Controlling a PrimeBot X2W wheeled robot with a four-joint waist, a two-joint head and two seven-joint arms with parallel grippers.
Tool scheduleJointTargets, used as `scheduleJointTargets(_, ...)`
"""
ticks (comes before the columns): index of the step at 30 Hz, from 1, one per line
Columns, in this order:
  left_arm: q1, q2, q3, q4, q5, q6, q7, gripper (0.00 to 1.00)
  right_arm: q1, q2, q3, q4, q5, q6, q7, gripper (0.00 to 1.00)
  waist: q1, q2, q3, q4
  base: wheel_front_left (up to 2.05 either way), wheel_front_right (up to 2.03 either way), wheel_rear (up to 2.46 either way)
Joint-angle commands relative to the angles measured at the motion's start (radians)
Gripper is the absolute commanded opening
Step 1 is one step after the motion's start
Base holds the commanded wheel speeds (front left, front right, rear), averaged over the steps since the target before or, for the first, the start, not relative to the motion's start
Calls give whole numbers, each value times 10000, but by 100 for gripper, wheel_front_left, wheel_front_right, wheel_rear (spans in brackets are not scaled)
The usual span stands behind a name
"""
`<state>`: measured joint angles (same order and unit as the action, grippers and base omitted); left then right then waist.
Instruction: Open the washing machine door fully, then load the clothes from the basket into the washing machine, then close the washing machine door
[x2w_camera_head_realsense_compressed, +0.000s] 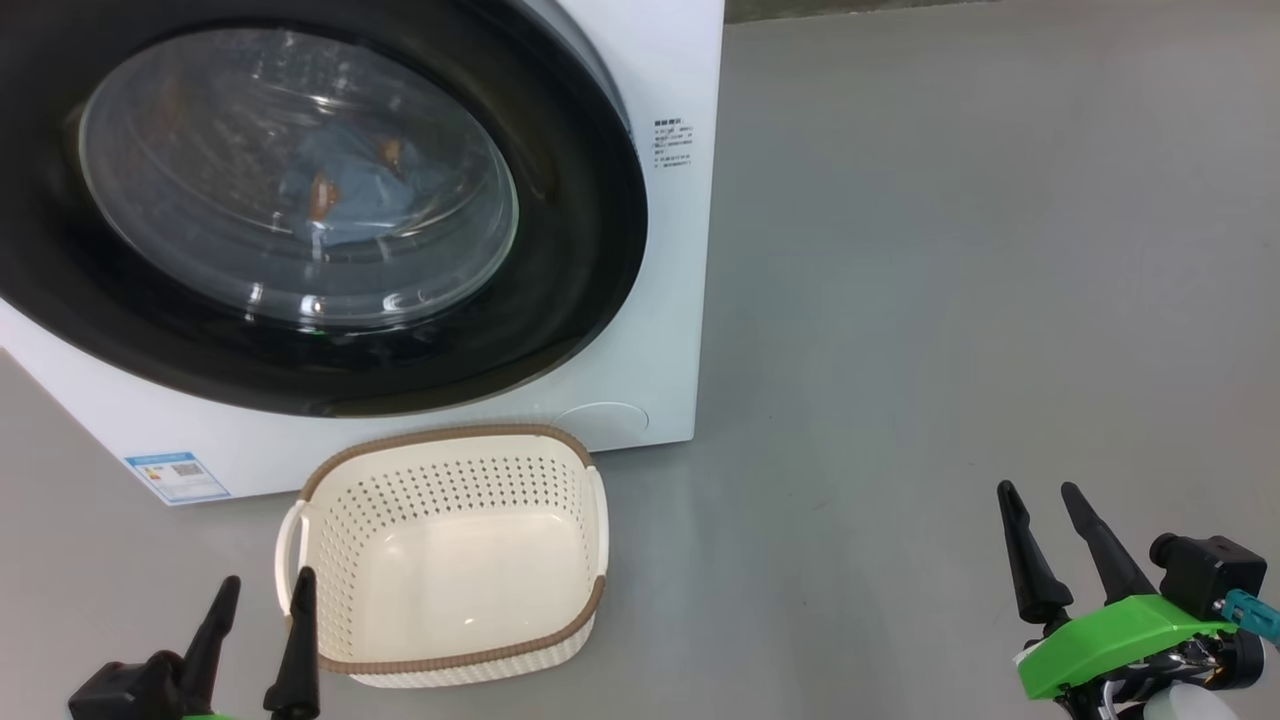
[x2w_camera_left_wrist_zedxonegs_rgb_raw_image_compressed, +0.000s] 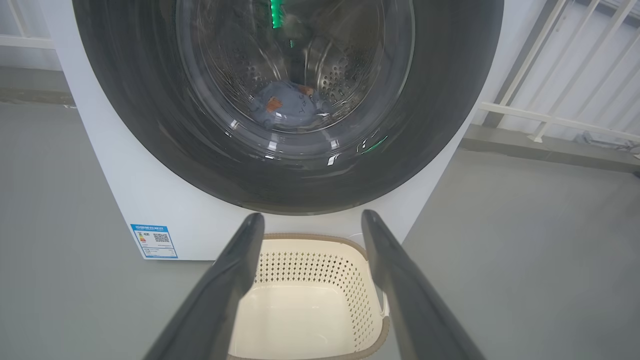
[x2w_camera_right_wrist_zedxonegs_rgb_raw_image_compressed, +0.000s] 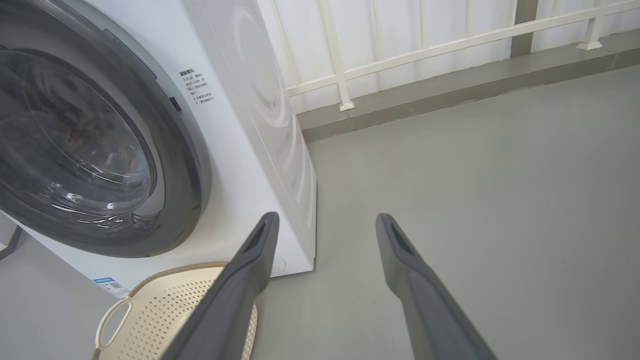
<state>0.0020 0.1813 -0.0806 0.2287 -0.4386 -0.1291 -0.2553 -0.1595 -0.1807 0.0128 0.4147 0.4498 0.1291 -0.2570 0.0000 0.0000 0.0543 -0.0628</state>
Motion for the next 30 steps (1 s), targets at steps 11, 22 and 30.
scheduleJointTargets(11, 144, -322, -123, 460, -107, 4, 23, 0, 311, 258, 58, 449, 36, 0, 25, 0, 0, 0, -32, 21, 0, 0, 0)
scheduleJointTargets(22, 64, -392, 28, 422, -1052, 2, 306, 0, 341, 342, -54, 270, 961, 1, 326, 0, 4, 0, -82, 70, 0, 0, 0)
scheduleJointTargets(30, -32, -448, 153, 415, -1799, 1, 534, 0, 344, 409, -136, 137, 1701, 2, 558, 0, 1, 0, -103, 109, 0, 0, 0)
